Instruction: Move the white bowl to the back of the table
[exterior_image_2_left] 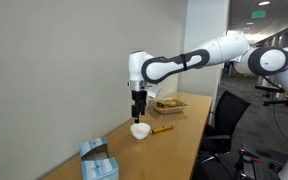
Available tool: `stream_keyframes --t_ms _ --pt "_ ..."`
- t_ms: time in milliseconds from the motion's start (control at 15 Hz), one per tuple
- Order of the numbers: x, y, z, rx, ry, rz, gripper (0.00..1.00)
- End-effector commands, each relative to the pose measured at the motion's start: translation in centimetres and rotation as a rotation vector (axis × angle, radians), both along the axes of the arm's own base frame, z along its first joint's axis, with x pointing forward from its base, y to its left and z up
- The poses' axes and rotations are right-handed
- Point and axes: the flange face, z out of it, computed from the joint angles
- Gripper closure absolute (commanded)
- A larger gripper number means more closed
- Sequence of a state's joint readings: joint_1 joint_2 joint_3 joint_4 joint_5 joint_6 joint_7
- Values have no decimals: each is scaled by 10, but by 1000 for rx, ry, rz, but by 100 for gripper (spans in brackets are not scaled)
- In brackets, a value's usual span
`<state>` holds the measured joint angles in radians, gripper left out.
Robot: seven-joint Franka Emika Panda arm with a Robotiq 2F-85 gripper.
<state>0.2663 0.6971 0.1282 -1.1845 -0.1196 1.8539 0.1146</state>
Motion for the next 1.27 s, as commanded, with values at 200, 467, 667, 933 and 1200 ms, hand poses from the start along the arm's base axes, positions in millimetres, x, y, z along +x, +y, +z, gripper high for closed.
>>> stream_keyframes --t_ms 200,467,667,933,1200 --pt "-62 -76 41 10 46 -158 0" --pt "-103 -106 70 43 -33 -231 0" --pt "-133 -115 86 34 -88 -260 0" --pt "-165 -121 90 21 -113 -268 0" --pt "-181 -124 89 13 -139 -246 0"
